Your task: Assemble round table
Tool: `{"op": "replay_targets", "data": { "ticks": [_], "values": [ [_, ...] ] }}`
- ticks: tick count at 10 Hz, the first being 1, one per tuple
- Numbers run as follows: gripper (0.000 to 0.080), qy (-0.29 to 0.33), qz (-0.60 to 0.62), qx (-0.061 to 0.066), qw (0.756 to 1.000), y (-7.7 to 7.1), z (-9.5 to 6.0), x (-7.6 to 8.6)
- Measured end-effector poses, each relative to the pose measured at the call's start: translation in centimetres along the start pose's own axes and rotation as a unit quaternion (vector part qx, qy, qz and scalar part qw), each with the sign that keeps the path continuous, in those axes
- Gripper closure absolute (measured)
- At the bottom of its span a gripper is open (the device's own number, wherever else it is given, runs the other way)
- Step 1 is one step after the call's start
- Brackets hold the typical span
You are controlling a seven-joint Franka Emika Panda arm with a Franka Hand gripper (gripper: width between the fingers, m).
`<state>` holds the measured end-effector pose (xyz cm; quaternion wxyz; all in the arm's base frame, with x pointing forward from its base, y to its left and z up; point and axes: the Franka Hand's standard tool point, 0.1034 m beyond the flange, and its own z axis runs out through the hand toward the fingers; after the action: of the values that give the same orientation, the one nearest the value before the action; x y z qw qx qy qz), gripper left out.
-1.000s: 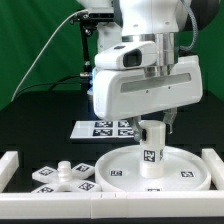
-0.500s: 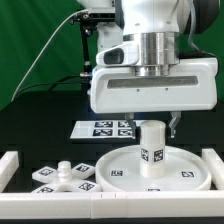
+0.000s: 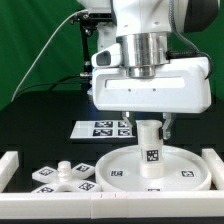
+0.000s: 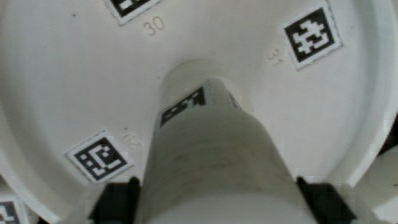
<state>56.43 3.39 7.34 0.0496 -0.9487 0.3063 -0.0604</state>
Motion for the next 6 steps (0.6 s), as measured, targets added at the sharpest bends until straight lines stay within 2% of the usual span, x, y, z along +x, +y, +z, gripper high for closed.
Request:
{"op": "replay_targets", "data": {
  "ticks": [1,2,3,5,6],
  "values": [
    [0.0394,-0.001,0.018,0.0,1.0,0.0,0.01,-0.06],
    [0.0394,-0.009,0.118,-0.005,0.993,-0.04,0.02,-0.4],
    [0.0394,-0.01,0.193,-0.005,0.981,-0.02,0.02,-0.44],
    [0.0393,-0.017,0.326,0.005,0.945,0.02,0.05,-0.5],
    [0.0392,-0.025,0.398,0.013,0.917,0.02,0.05,-0.55]
  ]
}}
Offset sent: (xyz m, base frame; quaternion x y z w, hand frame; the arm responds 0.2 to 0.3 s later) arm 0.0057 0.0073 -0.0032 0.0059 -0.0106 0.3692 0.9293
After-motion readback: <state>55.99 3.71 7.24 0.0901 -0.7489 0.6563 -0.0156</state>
